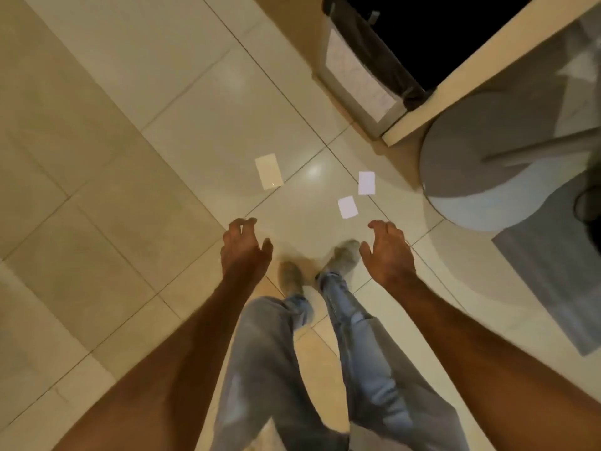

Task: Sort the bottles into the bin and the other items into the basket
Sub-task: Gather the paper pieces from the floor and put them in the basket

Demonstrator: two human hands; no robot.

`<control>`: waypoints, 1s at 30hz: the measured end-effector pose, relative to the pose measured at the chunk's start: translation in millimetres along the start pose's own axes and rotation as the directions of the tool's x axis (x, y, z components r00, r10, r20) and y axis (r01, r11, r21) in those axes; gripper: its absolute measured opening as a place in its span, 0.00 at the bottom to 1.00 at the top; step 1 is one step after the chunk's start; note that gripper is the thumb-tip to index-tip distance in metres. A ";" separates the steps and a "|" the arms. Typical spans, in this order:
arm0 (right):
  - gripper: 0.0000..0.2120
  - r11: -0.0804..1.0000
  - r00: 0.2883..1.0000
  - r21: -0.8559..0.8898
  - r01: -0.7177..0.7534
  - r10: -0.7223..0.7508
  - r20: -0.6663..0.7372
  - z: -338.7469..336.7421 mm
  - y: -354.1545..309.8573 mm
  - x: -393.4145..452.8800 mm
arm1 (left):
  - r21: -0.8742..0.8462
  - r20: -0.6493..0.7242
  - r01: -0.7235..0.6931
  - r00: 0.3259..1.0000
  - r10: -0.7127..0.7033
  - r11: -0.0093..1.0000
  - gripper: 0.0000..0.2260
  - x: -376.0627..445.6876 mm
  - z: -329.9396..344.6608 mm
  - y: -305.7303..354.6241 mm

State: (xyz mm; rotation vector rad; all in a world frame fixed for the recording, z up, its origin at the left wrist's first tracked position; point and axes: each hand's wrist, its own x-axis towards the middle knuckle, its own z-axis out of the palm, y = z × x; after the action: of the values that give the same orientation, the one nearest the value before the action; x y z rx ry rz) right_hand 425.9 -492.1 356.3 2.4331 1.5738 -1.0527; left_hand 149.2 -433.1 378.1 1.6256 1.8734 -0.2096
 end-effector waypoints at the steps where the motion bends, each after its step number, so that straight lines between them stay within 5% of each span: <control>1: 0.22 1.000 1.000 0.017 -0.023 0.023 0.001 8.0 6.8 13.6 | 0.015 -0.010 -0.041 0.999 0.041 0.999 0.26 13.9 9.6 5.7; 6: 0.21 0.980 0.988 0.125 -0.155 0.156 -0.001 64.6 42.3 76.3 | -0.053 0.068 -0.079 0.994 0.083 0.995 0.25 84.6 77.0 24.2; 19: 0.22 0.942 0.948 0.119 -0.314 0.305 0.088 250.8 118.9 253.0 | 0.110 0.281 -0.418 0.884 0.375 0.902 0.24 261.9 294.8 19.6; 30: 0.25 0.932 0.945 0.172 -0.319 0.301 0.125 342.1 173.1 328.2 | 0.066 0.254 -0.391 0.896 0.364 0.918 0.24 339.1 434.5 10.3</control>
State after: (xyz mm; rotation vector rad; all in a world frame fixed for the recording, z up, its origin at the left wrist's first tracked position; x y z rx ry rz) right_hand 475.5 -452.1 -144.3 2.5904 1.0541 -1.2841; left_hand 304.5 -370.7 -147.2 1.9154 1.3557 -0.3323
